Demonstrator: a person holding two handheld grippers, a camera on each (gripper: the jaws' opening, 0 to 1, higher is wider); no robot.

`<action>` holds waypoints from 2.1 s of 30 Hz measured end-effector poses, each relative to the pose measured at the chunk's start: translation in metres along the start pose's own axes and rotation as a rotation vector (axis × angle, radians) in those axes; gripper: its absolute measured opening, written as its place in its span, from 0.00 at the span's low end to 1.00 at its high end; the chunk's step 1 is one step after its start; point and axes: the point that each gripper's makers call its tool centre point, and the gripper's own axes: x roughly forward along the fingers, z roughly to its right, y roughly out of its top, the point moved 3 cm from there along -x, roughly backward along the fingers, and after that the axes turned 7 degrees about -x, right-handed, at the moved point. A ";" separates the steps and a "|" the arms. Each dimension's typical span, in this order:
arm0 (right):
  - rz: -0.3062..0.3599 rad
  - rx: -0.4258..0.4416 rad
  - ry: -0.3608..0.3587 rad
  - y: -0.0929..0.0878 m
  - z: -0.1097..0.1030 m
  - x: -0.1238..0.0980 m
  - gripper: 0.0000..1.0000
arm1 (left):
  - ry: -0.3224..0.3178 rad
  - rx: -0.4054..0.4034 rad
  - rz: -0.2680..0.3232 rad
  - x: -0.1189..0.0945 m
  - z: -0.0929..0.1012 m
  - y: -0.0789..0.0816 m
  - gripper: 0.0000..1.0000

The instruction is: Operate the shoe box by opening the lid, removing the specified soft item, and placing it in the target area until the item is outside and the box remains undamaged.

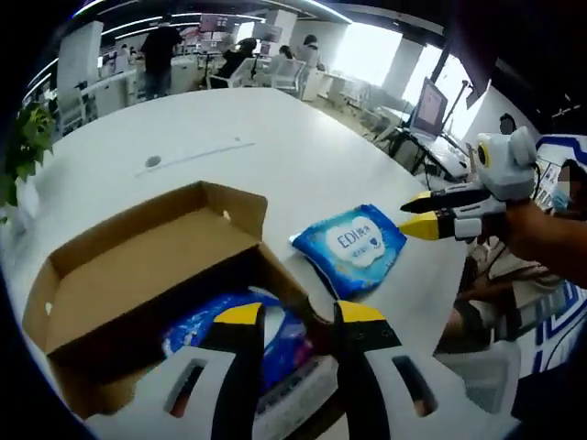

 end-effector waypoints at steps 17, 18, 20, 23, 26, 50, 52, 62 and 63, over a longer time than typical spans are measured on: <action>-0.008 -0.073 0.063 0.019 -0.060 0.009 0.30 | 0.182 -0.110 -0.031 -0.008 -0.086 -0.034 0.30; -0.009 -0.079 0.064 0.021 -0.062 0.009 0.30 | 0.188 -0.105 -0.031 -0.006 -0.087 -0.034 0.30; -0.013 -0.084 0.069 0.023 -0.064 0.010 0.30 | 0.201 -0.111 -0.059 -0.001 -0.091 -0.039 0.30; -0.013 -0.092 0.074 0.025 -0.068 0.011 0.29 | 0.229 -0.122 -0.055 0.005 -0.098 -0.040 0.30; -0.011 -0.099 0.080 0.028 -0.071 0.011 0.29 | 0.241 -0.127 -0.073 0.005 -0.101 -0.046 0.27; -0.016 -0.191 0.224 0.059 -0.171 0.063 0.28 | 0.288 -0.213 -0.074 -0.053 -0.163 -0.079 0.22; -0.026 -0.193 0.233 0.058 -0.177 0.068 0.28 | 0.279 -0.217 -0.072 -0.054 -0.164 -0.080 0.21; -0.105 -0.206 0.276 0.050 -0.202 0.103 0.26 | 0.249 -0.225 -0.085 -0.049 -0.166 -0.083 0.19; -0.115 -0.211 0.274 0.048 -0.203 0.108 0.26 | 0.246 -0.227 -0.087 -0.048 -0.166 -0.083 0.19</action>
